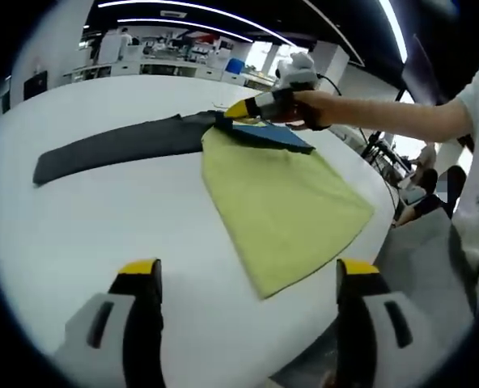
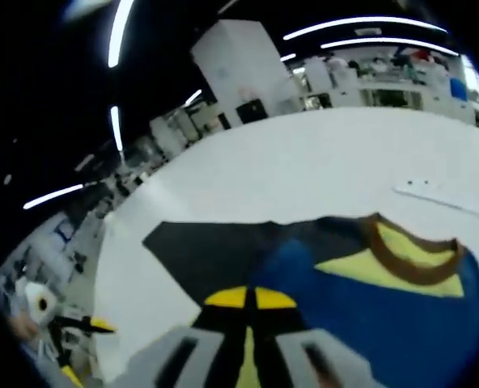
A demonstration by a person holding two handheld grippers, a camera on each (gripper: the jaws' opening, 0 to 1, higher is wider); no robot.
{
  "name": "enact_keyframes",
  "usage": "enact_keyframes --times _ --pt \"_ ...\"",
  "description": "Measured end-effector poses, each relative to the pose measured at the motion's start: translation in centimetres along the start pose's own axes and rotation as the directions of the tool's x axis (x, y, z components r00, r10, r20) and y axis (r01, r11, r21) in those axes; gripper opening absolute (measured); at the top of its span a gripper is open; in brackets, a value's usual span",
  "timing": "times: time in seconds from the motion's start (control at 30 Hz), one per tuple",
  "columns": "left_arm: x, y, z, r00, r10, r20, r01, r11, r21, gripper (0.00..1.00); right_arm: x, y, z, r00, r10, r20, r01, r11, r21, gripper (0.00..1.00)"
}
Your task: Fold the garment on the visible template until the final outline fits inside the template.
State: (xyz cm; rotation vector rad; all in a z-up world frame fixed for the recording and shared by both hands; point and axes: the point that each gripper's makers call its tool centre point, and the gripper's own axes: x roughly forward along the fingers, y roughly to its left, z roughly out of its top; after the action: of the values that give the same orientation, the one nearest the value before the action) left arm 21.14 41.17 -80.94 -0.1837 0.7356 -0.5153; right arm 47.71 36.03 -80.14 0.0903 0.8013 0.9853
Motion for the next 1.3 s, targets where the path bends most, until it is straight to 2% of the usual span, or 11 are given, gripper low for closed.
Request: enact_keyframes --times 0.03,0.37,0.47,0.57,0.63,0.7,0.83,0.97,1.07,1.17,1.3 --pt "0.0 0.0 0.0 1.000 0.000 0.000 0.000 1.000 0.000 0.86 -0.1 0.5 -0.2 1.000 0.004 -0.008 -0.004 1.000 -0.006 0.00" --pt "0.1 -0.2 0.1 1.000 -0.004 0.002 0.004 1.000 0.000 0.86 0.4 1.2 -2.0 0.998 0.026 -0.057 -0.031 0.996 -0.086 0.00" --pt "0.1 -0.1 0.2 1.000 -0.004 0.004 0.004 1.000 0.000 0.86 0.5 1.3 -1.8 0.997 0.045 -0.057 -0.051 0.993 -0.110 0.00" --pt "0.0 0.0 0.4 1.000 -0.006 0.009 0.006 1.000 -0.001 0.86 0.4 1.4 -1.7 0.997 0.058 -0.044 -0.063 0.990 -0.123 0.16" --pt "0.0 -0.1 0.5 1.000 -0.005 0.010 0.005 1.000 0.000 0.86 0.2 1.2 -1.5 0.998 0.058 -0.032 -0.063 0.985 -0.160 0.21" --pt "0.0 -0.1 0.5 1.000 -0.006 0.012 0.006 1.000 -0.002 0.86 0.1 0.9 -1.4 0.998 0.057 -0.009 -0.058 0.984 -0.171 0.31" --pt "0.1 -0.2 0.5 1.000 -0.009 0.011 0.009 1.000 0.001 0.86 -0.3 1.4 -1.3 0.996 0.092 0.020 -0.087 0.981 -0.172 0.63" --pt "0.2 -0.4 0.9 1.000 -0.009 0.022 0.009 1.000 -0.004 0.86 -0.7 1.6 -1.4 0.995 0.099 0.028 -0.092 0.978 -0.188 0.82" --pt "0.3 -0.3 0.9 1.000 -0.011 0.022 0.011 1.000 0.002 0.86 -0.9 1.4 -1.4 0.995 0.096 0.024 -0.090 0.978 -0.190 0.93" --pt "0.3 -0.4 1.0 1.000 -0.014 0.023 0.014 1.000 0.006 0.86 -1.4 1.0 -1.5 0.996 0.091 0.025 -0.084 0.977 -0.195 0.99" --pt "0.2 -0.4 0.9 1.000 -0.013 0.024 0.013 1.000 0.005 0.86 -2.7 0.3 -1.8 0.997 0.077 0.022 -0.072 0.977 -0.201 0.99"
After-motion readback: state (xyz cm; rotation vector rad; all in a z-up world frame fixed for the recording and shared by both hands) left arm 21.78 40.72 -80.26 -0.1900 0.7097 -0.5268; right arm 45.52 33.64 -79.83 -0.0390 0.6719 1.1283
